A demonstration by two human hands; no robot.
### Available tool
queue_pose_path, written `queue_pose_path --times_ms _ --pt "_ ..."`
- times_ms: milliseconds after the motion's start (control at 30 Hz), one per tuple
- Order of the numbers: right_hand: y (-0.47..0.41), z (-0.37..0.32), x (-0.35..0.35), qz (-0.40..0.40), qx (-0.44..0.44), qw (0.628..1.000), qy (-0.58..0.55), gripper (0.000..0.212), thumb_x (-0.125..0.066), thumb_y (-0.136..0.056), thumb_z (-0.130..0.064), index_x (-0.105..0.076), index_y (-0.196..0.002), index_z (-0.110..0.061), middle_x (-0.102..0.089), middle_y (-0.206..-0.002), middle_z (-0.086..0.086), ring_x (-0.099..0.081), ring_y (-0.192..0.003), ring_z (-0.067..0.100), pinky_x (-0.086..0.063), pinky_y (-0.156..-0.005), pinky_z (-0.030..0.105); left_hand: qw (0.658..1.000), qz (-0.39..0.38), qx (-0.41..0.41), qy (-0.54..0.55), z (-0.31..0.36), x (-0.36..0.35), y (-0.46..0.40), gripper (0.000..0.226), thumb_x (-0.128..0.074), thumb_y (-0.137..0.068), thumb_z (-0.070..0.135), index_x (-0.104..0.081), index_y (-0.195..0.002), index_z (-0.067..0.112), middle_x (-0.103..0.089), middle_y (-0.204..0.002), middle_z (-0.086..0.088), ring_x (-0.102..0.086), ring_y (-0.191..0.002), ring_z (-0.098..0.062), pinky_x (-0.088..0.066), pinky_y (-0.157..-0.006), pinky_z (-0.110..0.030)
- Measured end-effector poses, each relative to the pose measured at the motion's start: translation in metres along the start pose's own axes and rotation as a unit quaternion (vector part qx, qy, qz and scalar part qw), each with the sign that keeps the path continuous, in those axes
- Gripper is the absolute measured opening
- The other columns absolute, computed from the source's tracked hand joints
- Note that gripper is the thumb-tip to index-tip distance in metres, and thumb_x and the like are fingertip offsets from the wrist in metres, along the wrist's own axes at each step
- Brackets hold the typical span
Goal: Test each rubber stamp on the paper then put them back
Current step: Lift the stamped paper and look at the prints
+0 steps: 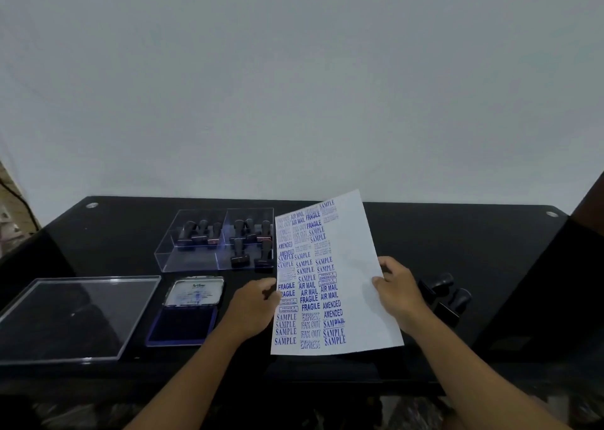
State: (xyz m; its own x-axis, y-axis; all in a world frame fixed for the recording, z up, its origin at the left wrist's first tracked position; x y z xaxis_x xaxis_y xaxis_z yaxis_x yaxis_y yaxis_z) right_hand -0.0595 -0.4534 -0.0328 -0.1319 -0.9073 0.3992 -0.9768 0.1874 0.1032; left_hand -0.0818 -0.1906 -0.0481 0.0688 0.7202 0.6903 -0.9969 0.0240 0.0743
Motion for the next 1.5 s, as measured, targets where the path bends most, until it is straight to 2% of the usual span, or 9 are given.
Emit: queue_pose_path --times_ms 133,233,367,500,667,833,933,1200,1500 --pt "0.011 -0.006 0.011 0.016 0.060 0.996 -0.062 0.031 -0.047 -0.095 0.003 -0.062 -0.100 -0.024 -0.075 -0.092 -0.004 -0.072 -0.082 0.017 -0.059 -0.077 0.040 0.966 0.013 0.095 0.239 0.018 -0.002 0.001 0.025 -0.044 -0.100 0.026 -0.068 -0.094 0.025 -0.072 -0.096 0.002 -0.068 -0.089 -0.016 -0.050 -0.088 -0.037" --pt "0.017 -0.016 0.019 0.030 0.080 0.992 -0.094 0.031 -0.048 -0.094 0.004 -0.061 -0.100 -0.023 -0.075 -0.091 -0.003 -0.072 -0.079 0.014 -0.058 -0.075 0.037 0.927 0.014 0.119 0.357 0.034 -0.002 0.002 0.028 -0.045 -0.099 0.023 -0.072 -0.100 0.017 -0.075 -0.098 -0.004 -0.072 -0.090 -0.023 -0.056 -0.083 -0.042" --pt "0.021 -0.030 0.031 0.053 0.100 0.987 -0.117 0.030 -0.049 -0.096 0.001 -0.060 -0.100 -0.026 -0.074 -0.095 -0.006 -0.070 -0.086 0.013 -0.057 -0.077 0.034 0.899 0.057 0.085 0.426 0.060 0.009 0.003 0.024 -0.047 -0.099 0.012 -0.070 -0.105 0.014 -0.075 -0.096 -0.007 -0.073 -0.087 -0.025 -0.057 -0.072 -0.039" --pt "0.023 -0.046 0.036 0.062 0.112 0.983 -0.130 0.031 -0.049 -0.097 -0.002 -0.058 -0.099 -0.032 -0.072 -0.099 -0.008 -0.068 -0.090 0.010 -0.055 -0.078 0.031 0.893 0.061 0.055 0.442 0.074 0.028 0.005 0.022 -0.050 -0.098 0.012 -0.068 -0.112 0.013 -0.075 -0.099 -0.006 -0.072 -0.088 -0.023 -0.056 -0.069 -0.035" --pt "0.026 -0.075 0.039 0.080 0.154 0.973 -0.151 0.031 -0.050 -0.096 -0.002 -0.057 -0.098 -0.032 -0.072 -0.097 -0.009 -0.069 -0.088 0.007 -0.055 -0.077 0.028 0.897 0.083 0.013 0.435 0.086 0.054 0.006 0.024 -0.052 -0.098 0.012 -0.066 -0.117 0.013 -0.074 -0.103 -0.004 -0.071 -0.095 -0.022 -0.056 -0.085 -0.043" --pt "0.026 -0.099 0.039 0.081 0.186 0.964 -0.172 0.030 -0.050 -0.096 -0.002 -0.058 -0.101 -0.031 -0.073 -0.094 -0.012 -0.069 -0.088 0.006 -0.056 -0.083 0.030 0.885 0.107 -0.018 0.452 0.093 0.076 0.010 0.021 -0.054 -0.096 0.011 -0.069 -0.108 0.021 -0.076 -0.097 0.001 -0.073 -0.086 -0.017 -0.055 -0.066 -0.032" --pt "0.024 -0.104 0.037 0.081 0.185 0.963 -0.177 0.028 -0.050 -0.096 -0.004 -0.057 -0.103 -0.030 -0.074 -0.092 -0.013 -0.070 -0.088 0.007 -0.055 -0.088 0.034 0.885 0.114 -0.027 0.452 0.095 0.082 0.014 0.021 -0.055 -0.096 0.012 -0.070 -0.106 0.021 -0.076 -0.097 -0.001 -0.072 -0.085 -0.019 -0.055 -0.066 -0.034" --pt "0.027 -0.105 0.035 0.079 0.182 0.963 -0.181 0.025 -0.051 -0.096 -0.004 -0.061 -0.099 -0.026 -0.074 -0.094 -0.014 -0.069 -0.090 0.006 -0.054 -0.092 0.036 0.889 0.115 -0.030 0.442 0.092 0.087 0.013 0.024 -0.055 -0.097 0.013 -0.067 -0.117 0.015 -0.074 -0.103 -0.006 -0.063 -0.057 -0.004 -0.051 -0.054 -0.024" --pt "0.024 -0.099 0.038 0.090 0.170 0.965 -0.178 0.021 -0.053 -0.095 -0.006 -0.063 -0.097 -0.024 -0.075 -0.093 -0.010 -0.070 -0.090 0.010 -0.054 -0.088 0.036 0.886 0.133 -0.032 0.444 0.093 0.082 0.010 0.022 -0.057 -0.095 0.012 -0.068 -0.111 0.022 -0.074 -0.099 -0.001 -0.064 -0.059 -0.002 -0.051 -0.051 -0.016"
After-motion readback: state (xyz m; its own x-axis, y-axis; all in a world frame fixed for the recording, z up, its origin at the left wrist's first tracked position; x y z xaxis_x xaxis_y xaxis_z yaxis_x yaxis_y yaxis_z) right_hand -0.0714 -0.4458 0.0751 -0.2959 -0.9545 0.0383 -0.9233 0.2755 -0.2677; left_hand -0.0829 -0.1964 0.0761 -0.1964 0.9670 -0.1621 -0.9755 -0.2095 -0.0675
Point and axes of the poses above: each hand's wrist, its own y-axis away from the middle knuckle, its own x-axis out of the back of the hand, z = x × y, the point moved 1 cm from there along -y, towards the middle knuckle
